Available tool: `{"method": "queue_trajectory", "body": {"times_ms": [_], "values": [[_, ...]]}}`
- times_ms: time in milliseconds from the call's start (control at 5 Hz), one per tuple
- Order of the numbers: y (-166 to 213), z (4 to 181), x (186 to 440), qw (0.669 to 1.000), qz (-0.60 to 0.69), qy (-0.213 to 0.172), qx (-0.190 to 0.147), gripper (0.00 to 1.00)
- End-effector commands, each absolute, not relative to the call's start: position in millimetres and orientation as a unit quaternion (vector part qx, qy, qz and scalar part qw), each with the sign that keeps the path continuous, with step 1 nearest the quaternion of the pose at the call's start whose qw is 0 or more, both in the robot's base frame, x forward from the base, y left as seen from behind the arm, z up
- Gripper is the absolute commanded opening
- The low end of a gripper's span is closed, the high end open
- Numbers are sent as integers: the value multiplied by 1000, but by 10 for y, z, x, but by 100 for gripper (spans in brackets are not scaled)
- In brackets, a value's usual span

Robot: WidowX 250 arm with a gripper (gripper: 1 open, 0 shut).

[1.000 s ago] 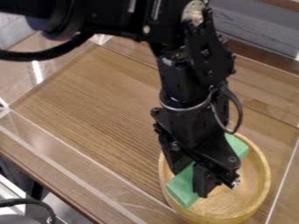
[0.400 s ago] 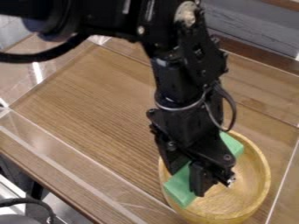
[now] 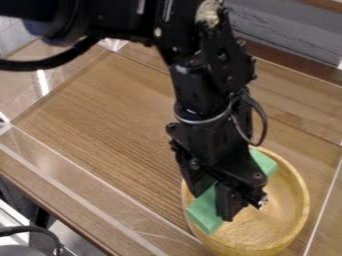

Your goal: Put the green block in the brown bowl

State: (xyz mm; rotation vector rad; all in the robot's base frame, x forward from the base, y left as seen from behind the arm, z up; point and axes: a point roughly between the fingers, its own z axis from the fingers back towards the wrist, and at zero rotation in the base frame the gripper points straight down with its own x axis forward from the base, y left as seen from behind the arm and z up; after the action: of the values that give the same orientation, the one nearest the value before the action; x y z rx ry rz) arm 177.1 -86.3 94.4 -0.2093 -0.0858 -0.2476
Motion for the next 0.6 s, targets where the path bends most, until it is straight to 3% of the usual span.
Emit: {"method": "queue_trajectory", "body": {"times_ms": [0, 400], "values": [[-856, 1008, 1821, 984, -123, -60, -110, 0], [-847, 1000, 1826, 984, -118, -61, -115, 0]]}}
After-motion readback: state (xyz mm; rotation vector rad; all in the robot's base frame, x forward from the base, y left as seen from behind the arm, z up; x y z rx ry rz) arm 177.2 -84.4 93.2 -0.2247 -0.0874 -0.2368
